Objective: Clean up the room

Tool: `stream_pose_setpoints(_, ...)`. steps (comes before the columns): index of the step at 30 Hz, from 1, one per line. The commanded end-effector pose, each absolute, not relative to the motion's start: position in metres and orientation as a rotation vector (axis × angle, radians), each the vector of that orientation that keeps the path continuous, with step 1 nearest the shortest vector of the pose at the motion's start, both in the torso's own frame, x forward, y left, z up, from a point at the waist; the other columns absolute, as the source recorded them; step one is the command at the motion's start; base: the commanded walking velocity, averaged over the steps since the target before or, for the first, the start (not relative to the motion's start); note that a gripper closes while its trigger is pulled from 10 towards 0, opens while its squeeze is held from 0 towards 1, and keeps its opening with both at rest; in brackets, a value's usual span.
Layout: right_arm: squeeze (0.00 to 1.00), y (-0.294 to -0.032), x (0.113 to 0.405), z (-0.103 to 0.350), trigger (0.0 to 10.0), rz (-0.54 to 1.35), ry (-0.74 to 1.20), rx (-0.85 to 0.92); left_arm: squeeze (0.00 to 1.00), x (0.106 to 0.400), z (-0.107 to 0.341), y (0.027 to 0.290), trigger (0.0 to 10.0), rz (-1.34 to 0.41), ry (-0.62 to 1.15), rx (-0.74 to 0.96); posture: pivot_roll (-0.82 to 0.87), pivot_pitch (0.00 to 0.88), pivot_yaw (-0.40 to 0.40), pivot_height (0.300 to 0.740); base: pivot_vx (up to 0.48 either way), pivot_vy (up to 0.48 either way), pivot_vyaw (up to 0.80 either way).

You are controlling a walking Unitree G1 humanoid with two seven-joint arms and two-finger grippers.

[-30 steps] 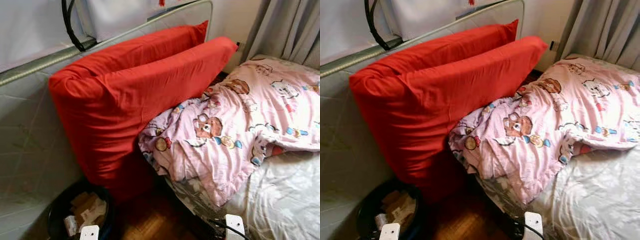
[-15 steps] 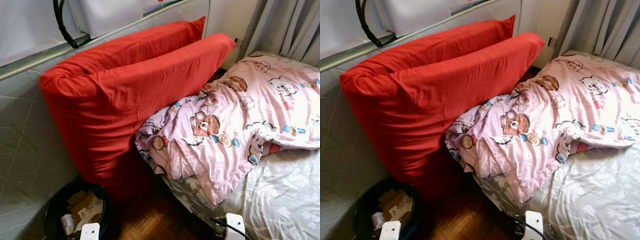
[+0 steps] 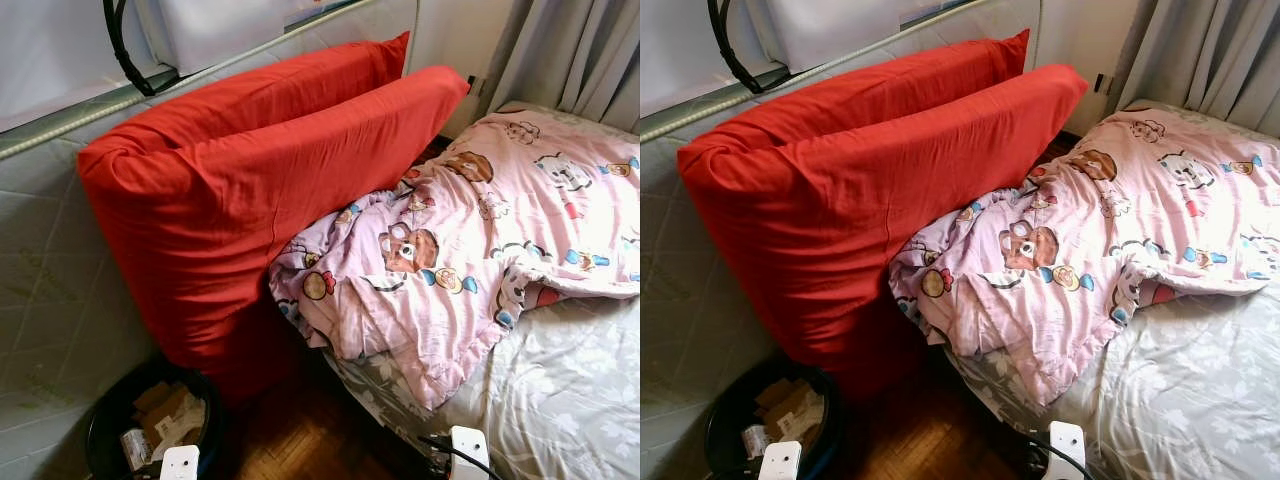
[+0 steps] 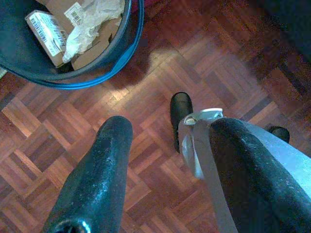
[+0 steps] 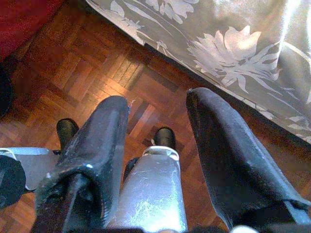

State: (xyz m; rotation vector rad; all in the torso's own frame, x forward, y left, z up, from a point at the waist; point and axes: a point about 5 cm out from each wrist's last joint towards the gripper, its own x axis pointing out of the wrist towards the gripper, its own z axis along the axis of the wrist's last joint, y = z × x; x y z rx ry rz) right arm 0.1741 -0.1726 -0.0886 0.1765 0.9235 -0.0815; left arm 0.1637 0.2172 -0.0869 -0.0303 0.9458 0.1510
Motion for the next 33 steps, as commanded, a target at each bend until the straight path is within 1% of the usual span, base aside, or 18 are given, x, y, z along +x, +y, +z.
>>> stream_pose_setpoints(1, 0.00, -0.171, 0.173, -0.089, 10.0, -0.077, 0.924, 0.176, 0.00, 0.159, -0.088, 0.221, 10.0, 0.160, 0.960, -0.034, 0.01, 0.094, 0.011, 0.740, 0.270, 0.000, 0.00)
stream_pose_setpoints(19, 0.00, -0.170, 0.172, -0.089, 10.0, -0.065, 0.924, 0.171, 0.00, 0.159, -0.088, 0.221, 10.0, 0.152, 0.956, -0.031, 0.01, 0.094, 0.012, 0.740, 0.294, 0.000, 0.00)
stream_pose_setpoints(24, 0.00, -0.168, 0.184, -0.084, 10.0, -0.054, 0.873, 0.172, 0.00, 0.161, -0.087, 0.221, 10.0, 0.143, 0.935, -0.028, 0.00, 0.092, 0.013, 0.740, 0.000, 0.000, 0.00)
stream_pose_setpoints(28, 0.00, -0.166, 0.192, -0.079, 10.0, -0.031, 0.832, 0.164, 0.00, 0.162, -0.085, 0.221, 10.0, 0.101, 0.917, 0.012, 0.00, 0.081, 0.013, 0.740, 0.000, 0.000, 0.00)
stream_pose_setpoints(33, 0.00, -0.165, 0.197, -0.075, 10.0, 0.015, 0.785, 0.143, 0.00, 0.163, -0.083, 0.222, 10.0, 0.139, 0.861, -0.016, 0.00, 0.072, 0.006, 0.740, 0.000, 0.000, 0.00)
